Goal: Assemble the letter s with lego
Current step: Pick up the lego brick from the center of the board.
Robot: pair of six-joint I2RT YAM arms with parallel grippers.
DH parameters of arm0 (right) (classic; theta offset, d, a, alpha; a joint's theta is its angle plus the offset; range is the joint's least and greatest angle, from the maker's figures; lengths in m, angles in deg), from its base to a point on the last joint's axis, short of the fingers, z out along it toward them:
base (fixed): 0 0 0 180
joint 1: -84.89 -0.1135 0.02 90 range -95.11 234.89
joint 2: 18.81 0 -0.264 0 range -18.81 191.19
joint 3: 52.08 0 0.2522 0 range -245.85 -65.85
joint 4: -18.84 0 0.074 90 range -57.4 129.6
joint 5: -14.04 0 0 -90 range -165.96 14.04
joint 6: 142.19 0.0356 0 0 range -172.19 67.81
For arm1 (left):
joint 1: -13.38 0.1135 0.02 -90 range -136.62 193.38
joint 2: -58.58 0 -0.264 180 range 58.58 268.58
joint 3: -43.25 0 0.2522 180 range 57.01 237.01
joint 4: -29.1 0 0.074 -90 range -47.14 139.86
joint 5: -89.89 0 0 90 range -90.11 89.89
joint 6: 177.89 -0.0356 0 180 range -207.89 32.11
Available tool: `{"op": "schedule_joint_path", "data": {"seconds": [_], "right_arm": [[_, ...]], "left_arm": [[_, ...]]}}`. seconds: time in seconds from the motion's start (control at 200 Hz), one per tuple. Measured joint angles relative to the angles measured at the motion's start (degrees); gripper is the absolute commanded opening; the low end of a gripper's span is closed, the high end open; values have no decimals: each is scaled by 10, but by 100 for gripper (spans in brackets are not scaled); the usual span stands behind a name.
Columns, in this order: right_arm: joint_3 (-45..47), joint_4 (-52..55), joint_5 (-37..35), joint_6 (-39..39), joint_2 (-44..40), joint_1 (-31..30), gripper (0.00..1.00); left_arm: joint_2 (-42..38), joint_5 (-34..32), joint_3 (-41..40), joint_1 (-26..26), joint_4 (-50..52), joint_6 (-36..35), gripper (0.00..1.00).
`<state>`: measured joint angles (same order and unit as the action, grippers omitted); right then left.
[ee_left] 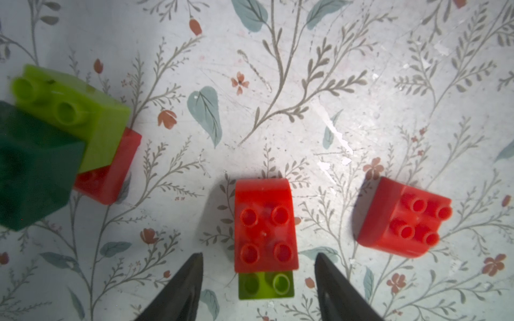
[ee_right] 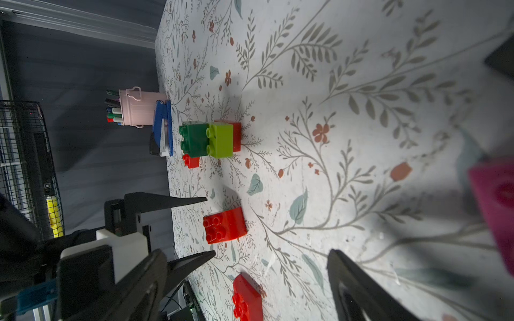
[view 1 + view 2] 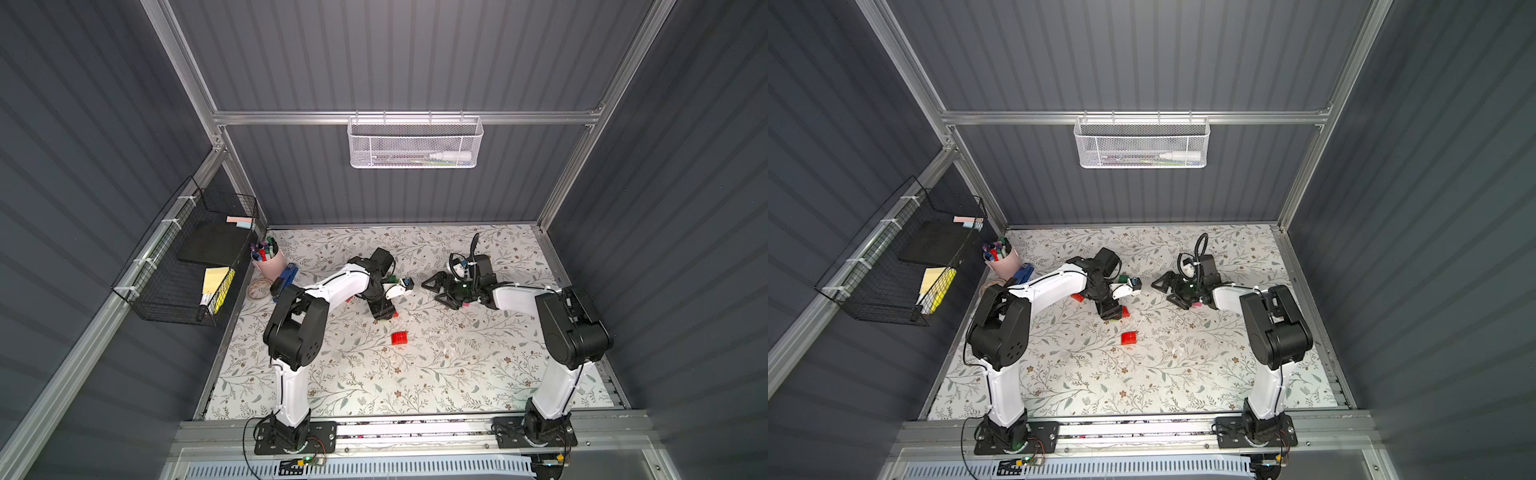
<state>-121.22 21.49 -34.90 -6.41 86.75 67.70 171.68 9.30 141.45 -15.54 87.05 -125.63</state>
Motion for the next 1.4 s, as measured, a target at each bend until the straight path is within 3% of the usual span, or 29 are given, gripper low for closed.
{"op": "schedule_joint_path", "data": {"seconds": [0.35,0.655,0.976,1.176,1.401], "right_arm": [[3,-2,8,-1,0,4,92],[4,-6,11,-2,0,5,92],[4,-9,12,-2,0,7,92],[4,-9,12,-2,0,6,92],[4,-10,14,-2,0,6,92]], "left_arm": [[39,-36,38,-16,43,29,60],[50,-44,56,-18,59,42,48],[67,-44,65,-21,71,43,50],[68,-44,65,-21,74,47,37],[68,-52,65,-21,75,46,37]]}}
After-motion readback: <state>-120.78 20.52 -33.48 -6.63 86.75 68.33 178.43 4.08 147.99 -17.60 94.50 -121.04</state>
